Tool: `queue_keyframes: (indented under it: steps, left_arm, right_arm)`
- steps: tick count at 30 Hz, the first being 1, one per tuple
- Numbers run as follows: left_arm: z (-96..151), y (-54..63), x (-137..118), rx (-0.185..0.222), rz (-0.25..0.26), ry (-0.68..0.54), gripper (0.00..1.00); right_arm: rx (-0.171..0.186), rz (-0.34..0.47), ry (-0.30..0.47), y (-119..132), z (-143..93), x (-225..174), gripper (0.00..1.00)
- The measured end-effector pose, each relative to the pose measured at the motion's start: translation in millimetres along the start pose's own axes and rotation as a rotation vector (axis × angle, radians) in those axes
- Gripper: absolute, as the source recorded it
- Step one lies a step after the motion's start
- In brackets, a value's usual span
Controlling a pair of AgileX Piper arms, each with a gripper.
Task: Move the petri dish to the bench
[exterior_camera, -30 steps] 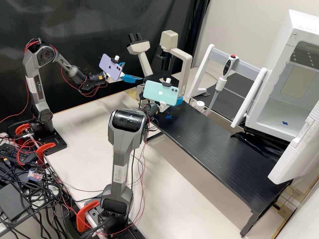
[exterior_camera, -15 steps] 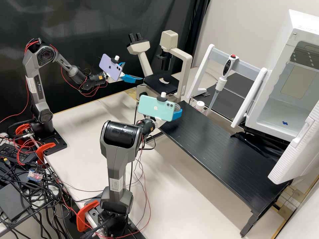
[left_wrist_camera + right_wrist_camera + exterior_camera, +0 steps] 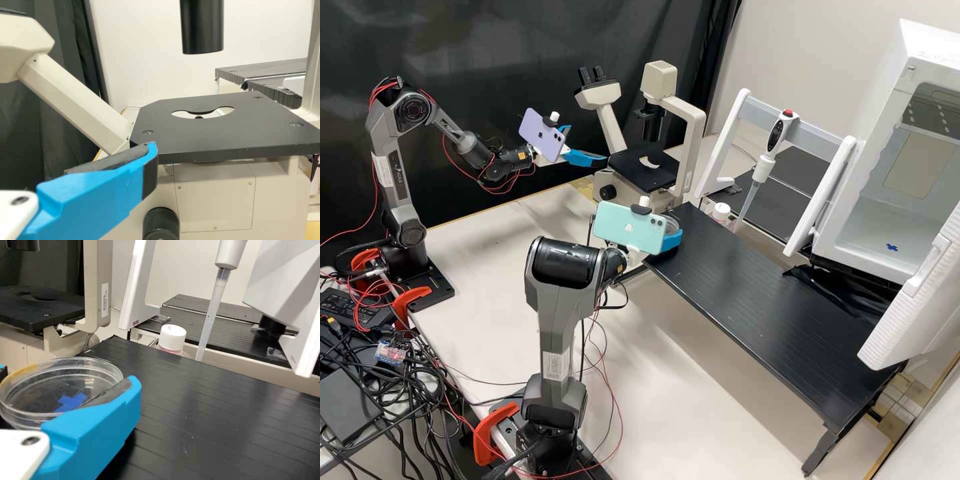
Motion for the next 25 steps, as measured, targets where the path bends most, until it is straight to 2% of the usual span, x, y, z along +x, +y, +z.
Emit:
queue_keyframes:
  steps: [5,11,16,21,25]
  left_arm:
    - [0,0.0,0,0.0,0.0,0.0,1.0]
    - [0,0.0,0,0.0,0.0,0.0,1.0]
    - [0,0.0,0,0.0,0.0,0.0,1.0]
    - [0,0.0,0,0.0,0.0,0.0,1.0]
    - [0,0.0,0,0.0,0.0,0.0,1.0]
  right_arm:
    - [-0.021,0.014,0.011,1,-2,-1,1.0]
    - [-0.02,0.007,0.037,1,-5,-12,1.0]
    - [-0.003,0.071,0.104,13,-13,-30,1.0]
    - [0.043,0.189,0.193,28,-23,-51,1.0]
    - [0.078,0.251,0.218,36,-22,-61,1.0]
